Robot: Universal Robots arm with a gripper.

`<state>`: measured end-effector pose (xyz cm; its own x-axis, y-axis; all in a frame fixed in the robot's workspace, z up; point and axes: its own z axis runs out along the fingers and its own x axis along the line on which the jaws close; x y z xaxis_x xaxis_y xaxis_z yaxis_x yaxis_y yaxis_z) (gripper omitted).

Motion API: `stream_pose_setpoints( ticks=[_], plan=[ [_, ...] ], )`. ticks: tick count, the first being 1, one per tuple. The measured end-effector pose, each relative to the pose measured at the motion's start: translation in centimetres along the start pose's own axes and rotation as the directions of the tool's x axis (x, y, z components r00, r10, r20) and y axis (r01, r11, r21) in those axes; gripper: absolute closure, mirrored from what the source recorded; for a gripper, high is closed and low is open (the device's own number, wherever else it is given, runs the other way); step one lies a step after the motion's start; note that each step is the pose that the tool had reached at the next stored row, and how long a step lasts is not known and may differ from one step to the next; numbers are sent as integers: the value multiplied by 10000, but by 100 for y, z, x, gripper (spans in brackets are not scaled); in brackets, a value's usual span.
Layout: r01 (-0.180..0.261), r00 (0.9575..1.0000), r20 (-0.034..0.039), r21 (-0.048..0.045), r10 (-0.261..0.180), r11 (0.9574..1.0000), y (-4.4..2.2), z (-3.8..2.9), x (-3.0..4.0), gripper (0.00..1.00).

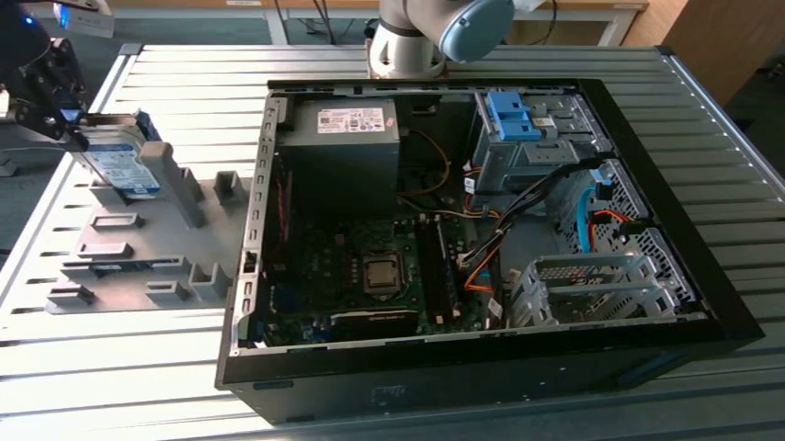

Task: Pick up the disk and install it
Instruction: 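Pick up the disk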

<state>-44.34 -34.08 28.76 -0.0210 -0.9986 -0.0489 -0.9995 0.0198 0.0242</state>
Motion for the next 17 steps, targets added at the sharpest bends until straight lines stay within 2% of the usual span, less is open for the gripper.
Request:
stream_pose_setpoints(
  ticks=[6, 7, 17],
  plan=[
    [2, 10000, 1, 3, -2, 10000, 0, 2, 0, 62],
    [1, 10000, 0, 0, -1, 10000, 0, -1, 0, 55],
    [1, 10000, -1, 0, -1, 10000, 1, -32, -1, 55]
  ],
)
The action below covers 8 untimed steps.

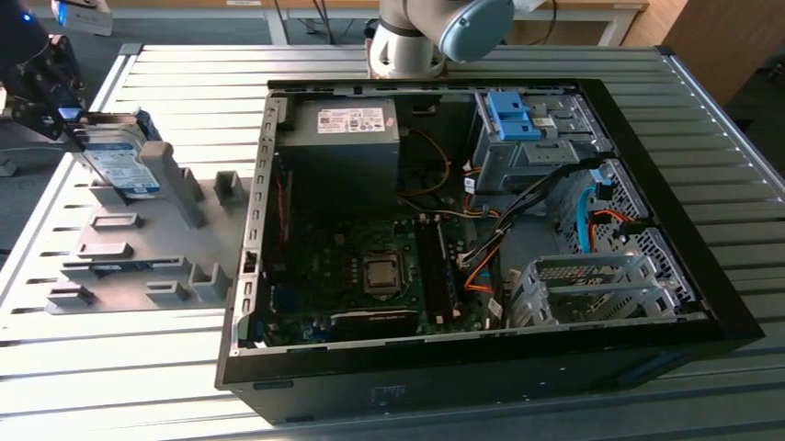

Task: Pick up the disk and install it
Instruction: 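Pick up the disk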

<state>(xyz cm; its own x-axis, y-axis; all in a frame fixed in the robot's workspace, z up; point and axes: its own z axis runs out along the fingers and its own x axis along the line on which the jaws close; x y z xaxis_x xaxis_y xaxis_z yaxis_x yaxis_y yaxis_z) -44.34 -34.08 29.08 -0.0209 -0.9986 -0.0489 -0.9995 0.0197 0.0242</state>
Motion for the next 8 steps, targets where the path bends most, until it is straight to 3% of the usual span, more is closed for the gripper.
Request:
stream_pose_setpoints(
  ticks=[6, 7, 8],
  plan=[
    [0, 10000, -1, -1, 0, 10000, 0, -1, 0, 57],
    [0, 10000, -1, -1, 0, 10000, 0, -1, 0, 64],
    [0, 10000, -1, -1, 0, 10000, 0, -1, 0, 64]
  ],
)
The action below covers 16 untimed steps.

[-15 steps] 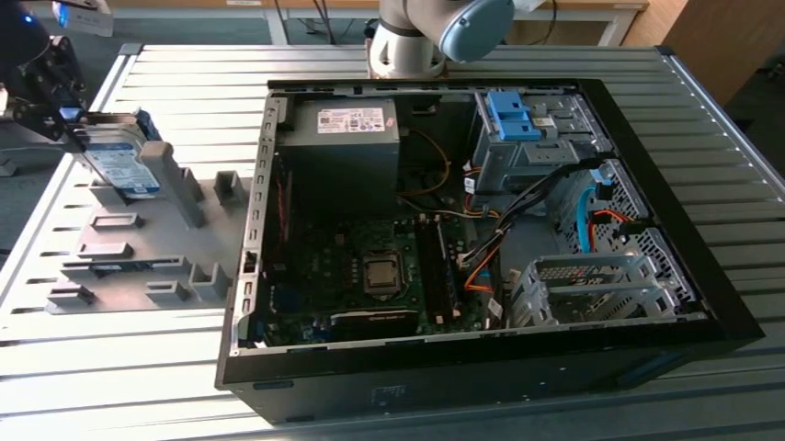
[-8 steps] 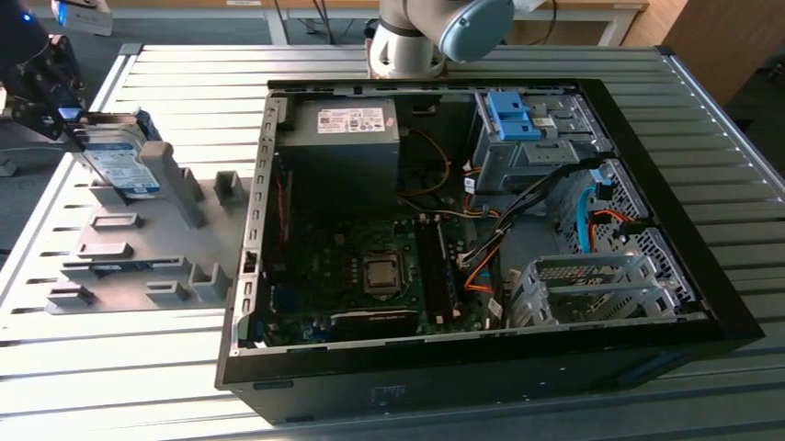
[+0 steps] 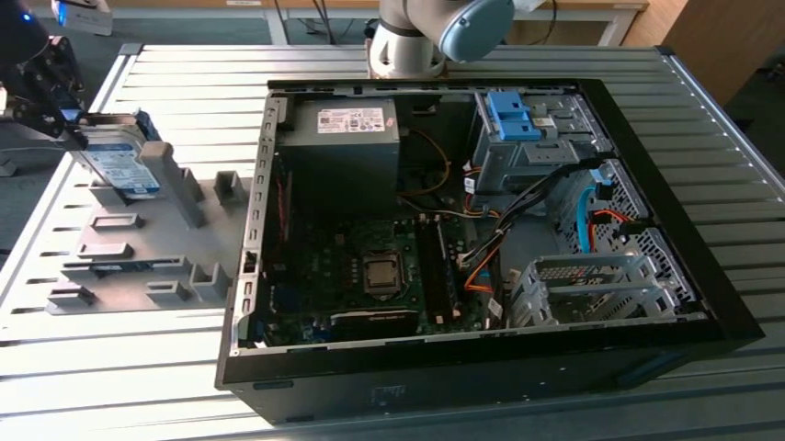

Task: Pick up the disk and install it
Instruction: 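Pick up the disk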

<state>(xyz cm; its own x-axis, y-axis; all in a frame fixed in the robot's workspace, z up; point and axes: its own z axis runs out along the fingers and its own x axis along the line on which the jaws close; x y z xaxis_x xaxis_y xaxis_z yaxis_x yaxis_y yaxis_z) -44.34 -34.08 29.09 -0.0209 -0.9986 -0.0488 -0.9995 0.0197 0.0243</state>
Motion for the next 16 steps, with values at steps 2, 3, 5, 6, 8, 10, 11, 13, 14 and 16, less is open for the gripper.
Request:
stream_pose_setpoints(
  ticks=[2, 3, 5, 6, 8, 10, 11, 13, 14, 16],
  plan=[
    [0, 10000, 0, 0, 0, 10000, 0, 0, 0, 64],
    [1, 10000, 0, -1, -1, 10000, 0, 0, 0, 64],
    [0, 10000, 0, 1, 0, 10000, 0, 0, 0, 64],
    [0, 10000, 0, 0, 0, 10000, 0, 0, 0, 64],
    [0, 10000, 0, 0, 0, 10000, 0, 0, 0, 64],
    [0, 10000, -1, 0, 0, 10000, 0, 0, 0, 64],
    [0, 10000, 0, 0, 0, 10000, 0, 0, 0, 64],
    [0, 10000, 0, 2, 0, 10000, 0, -1, 0, 64],
    [0, 10000, 0, 1, 0, 10000, 0, -6, 0, 64],
    [0, 10000, -1, -1, 0, 10000, 0, -17, -1, 64]
  ],
)
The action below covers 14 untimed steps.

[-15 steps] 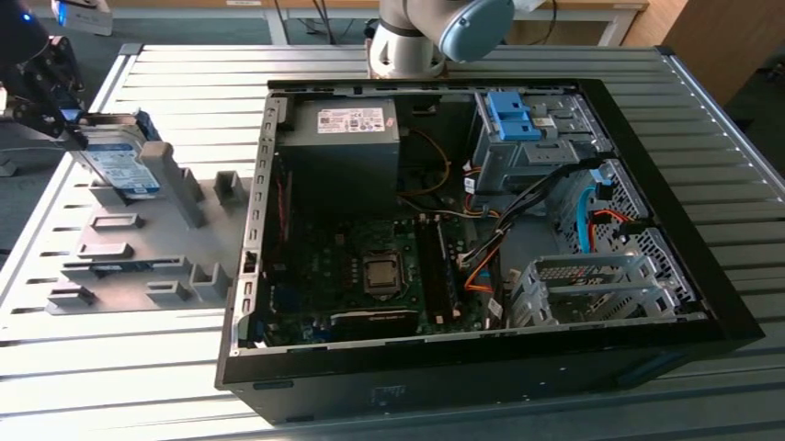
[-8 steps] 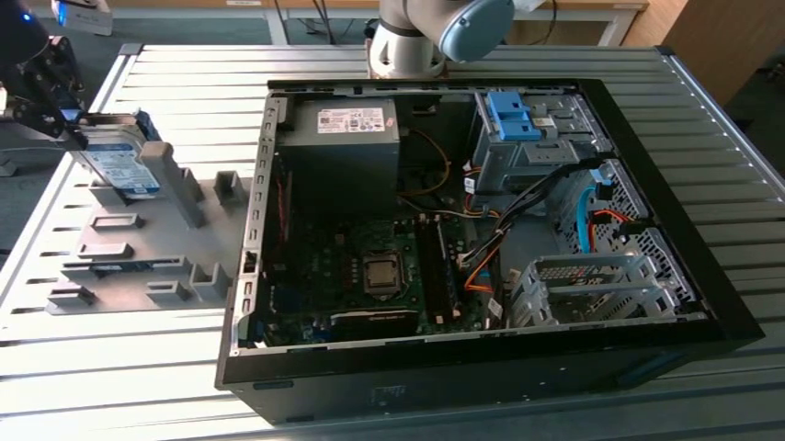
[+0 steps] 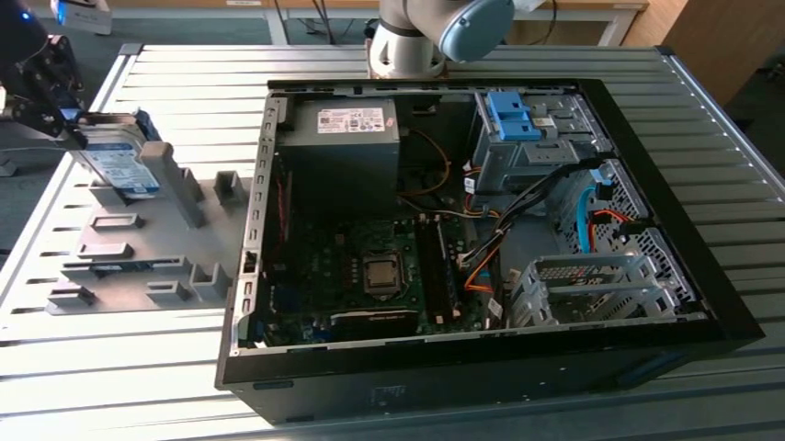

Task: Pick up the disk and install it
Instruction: 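Pick up the disk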

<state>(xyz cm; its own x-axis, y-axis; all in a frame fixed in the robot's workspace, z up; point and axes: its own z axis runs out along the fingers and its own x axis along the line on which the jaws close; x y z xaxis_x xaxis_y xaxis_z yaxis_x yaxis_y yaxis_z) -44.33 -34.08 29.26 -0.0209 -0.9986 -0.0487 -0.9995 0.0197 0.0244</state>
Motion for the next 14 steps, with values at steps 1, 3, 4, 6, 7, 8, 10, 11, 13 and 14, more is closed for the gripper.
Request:
stream_pose_setpoints(
  ticks=[1, 3, 4, 6, 7, 8, 10, 11, 13, 14],
  plan=[
    [0, 10000, 1, 2, 0, 10000, 0, -6, 0, 64],
    [0, 10000, 1, 1, 0, 10000, 1, -21, -1, 64],
    [0, 10000, 0, 1, 0, 10000, 1, -30, -1, 64],
    [0, 10000, 0, 1, 0, 10000, 1, -51, -3, 64],
    [0, 10000, 0, 1, 0, 10000, 2, -63, -3, 64],
    [0, 10000, 0, 1, 0, 10000, 2, -78, -4, 64],
    [-1, 10000, 0, 1, 1, 10000, 3, -106, -5, 64],
    [0, 10000, 1, 2, 0, 10000, 3, -120, -6, 64],
    [0, 10000, 1, 1, 0, 10000, 4, -155, -8, 64],
    [0, 10000, 0, 1, 0, 10000, 5, -172, -8, 64]
  ],
)
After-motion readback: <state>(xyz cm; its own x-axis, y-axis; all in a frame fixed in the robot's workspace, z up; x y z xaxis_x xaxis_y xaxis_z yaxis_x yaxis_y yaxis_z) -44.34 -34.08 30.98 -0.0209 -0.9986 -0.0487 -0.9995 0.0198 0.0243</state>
